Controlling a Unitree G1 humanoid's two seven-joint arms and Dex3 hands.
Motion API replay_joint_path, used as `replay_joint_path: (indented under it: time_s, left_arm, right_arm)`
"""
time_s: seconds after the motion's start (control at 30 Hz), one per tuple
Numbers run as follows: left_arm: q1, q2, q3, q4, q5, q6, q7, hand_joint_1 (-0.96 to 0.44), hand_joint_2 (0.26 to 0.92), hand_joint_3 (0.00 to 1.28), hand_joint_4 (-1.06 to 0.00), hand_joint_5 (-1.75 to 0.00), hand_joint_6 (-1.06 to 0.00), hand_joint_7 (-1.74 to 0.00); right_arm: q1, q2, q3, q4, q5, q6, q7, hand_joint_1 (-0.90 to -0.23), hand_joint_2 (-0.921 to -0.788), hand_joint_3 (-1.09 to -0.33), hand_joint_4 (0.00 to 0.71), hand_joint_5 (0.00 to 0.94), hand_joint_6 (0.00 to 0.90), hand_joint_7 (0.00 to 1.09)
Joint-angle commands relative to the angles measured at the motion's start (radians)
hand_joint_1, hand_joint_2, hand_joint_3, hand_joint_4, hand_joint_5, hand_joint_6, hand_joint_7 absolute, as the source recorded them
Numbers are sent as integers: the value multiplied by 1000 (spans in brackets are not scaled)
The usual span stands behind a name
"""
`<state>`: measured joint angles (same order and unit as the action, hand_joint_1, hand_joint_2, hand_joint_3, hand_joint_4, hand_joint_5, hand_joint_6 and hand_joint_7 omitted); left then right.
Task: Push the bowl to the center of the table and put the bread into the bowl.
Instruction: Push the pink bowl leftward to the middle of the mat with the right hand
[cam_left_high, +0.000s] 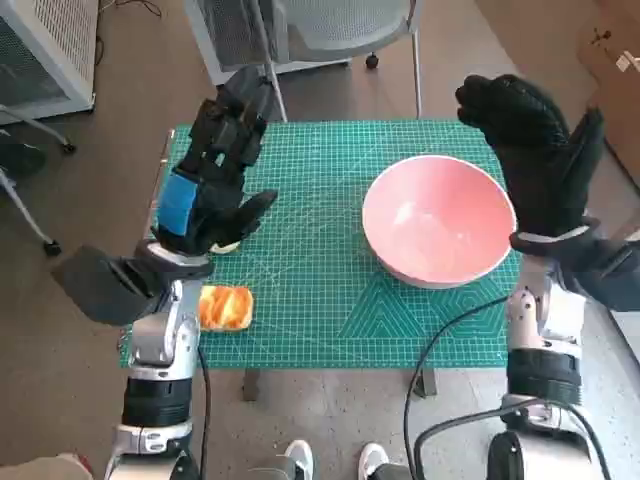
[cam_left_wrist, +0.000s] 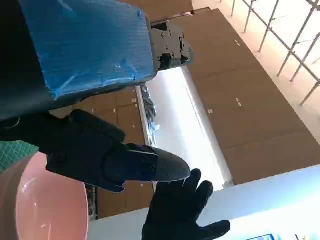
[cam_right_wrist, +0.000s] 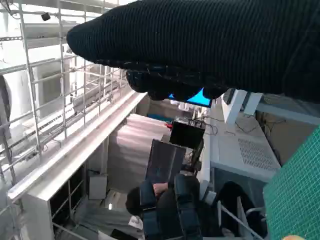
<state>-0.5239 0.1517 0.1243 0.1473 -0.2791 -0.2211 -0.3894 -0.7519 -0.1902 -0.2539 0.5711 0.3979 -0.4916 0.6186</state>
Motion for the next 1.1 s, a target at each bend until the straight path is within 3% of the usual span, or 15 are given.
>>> replay_joint_path:
  time_s: [0.03,1.1]
  left_arm:
    - [-14,5,-1,10,1,4,1,-596,921,279,0,0,1,-323]
    - [-19,10,-11,10,14,10,-1,-598,921,273,-2,-1,1,-337]
  right_arm:
    - [14,-5,2,11,2,14,3,-644,-921,-706,262,1,396,1]
    - [18,-3,0,8,-3,12,-11,-646,-921,-710,260,0,390,0]
